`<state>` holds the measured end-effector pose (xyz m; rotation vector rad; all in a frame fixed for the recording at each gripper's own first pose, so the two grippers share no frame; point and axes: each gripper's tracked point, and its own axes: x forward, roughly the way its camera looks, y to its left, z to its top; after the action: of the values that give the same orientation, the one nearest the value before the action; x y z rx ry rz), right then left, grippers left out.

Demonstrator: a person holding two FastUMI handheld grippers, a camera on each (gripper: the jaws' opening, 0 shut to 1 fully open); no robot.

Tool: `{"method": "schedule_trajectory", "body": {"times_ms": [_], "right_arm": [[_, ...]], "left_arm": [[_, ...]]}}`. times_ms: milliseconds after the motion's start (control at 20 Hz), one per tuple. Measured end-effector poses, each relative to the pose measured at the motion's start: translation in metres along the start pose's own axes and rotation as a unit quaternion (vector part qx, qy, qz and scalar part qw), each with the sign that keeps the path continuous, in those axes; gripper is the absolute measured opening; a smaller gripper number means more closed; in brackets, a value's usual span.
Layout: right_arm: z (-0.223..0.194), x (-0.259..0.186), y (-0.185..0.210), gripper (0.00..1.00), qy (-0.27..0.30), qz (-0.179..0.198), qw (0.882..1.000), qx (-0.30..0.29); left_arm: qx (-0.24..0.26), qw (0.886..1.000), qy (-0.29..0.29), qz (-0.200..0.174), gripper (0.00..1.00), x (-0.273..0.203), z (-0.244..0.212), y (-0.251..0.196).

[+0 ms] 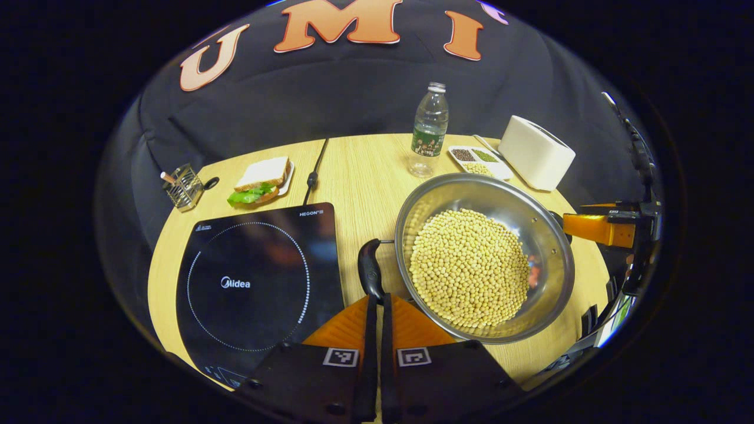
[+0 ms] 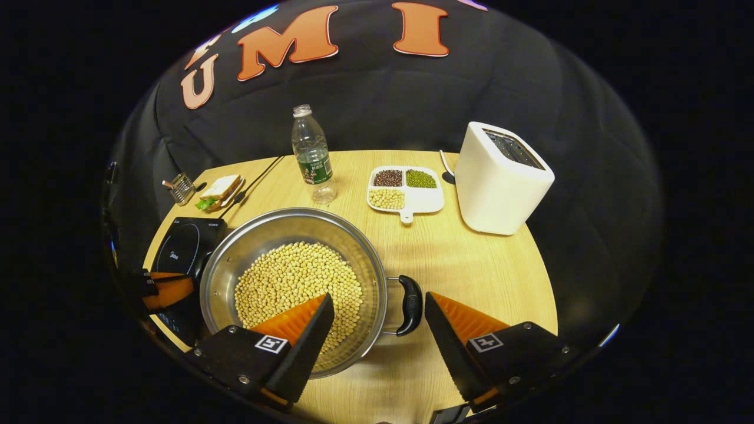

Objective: First push the handle of the pot to place it horizontally, then grasp the pot with both hands and set it on the induction cooktop.

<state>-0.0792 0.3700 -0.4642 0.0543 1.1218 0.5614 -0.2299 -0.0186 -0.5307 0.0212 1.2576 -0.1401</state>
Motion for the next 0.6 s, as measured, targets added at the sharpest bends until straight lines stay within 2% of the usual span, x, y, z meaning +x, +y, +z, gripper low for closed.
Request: {"method": "schedule_trajectory", "body": {"times_ms": [50,100,150,200,250,300,350,450,600], "right_arm": [[-0.002,0.002,0.0,0.96,0.003,0.0,1.0,0.0],[-0.002,0.004,0.0,0.96,0.005,-0.001,1.0,0.0],[-0.004,0.006,0.0,0.96,0.008,-0.001,1.0,0.0],[-0.005,0.008,0.001,0.96,0.012,0.0,1.0,0.0],[-0.007,0.009,0.001,0.96,0.015,0.001,1.0,-0.001],[-0.008,0.01,0.001,0.96,0.017,0.002,1.0,-0.002],[-0.009,0.011,0.002,0.96,0.019,0.003,1.0,-0.005],[-0.011,0.015,0.001,0.96,0.024,0.001,1.0,-0.007],[-0.012,0.021,0.0,0.96,0.029,-0.004,1.0,-0.004]], "left_arm": [[-0.002,1.0,-0.005,-0.004,0.14,0.001,0.002,-0.003],[0.001,1.0,-0.006,-0.004,0.27,0.002,0.003,-0.003],[0.005,1.0,-0.004,0.002,0.34,0.002,0.003,0.0],[0.007,1.0,-0.007,0.009,0.54,0.001,0.006,0.005],[0.003,1.0,-0.011,0.02,0.61,0.002,0.008,0.008],[-0.016,1.0,-0.008,0.012,0.6,0.005,0.008,0.005],[-0.05,0.999,-0.001,-0.006,0.63,0.003,0.009,-0.007],[-0.106,0.994,0.0,-0.011,0.98,0.006,0.017,-0.016],[-0.111,0.994,0.006,-0.008,0.98,0.01,0.023,-0.013]]}}
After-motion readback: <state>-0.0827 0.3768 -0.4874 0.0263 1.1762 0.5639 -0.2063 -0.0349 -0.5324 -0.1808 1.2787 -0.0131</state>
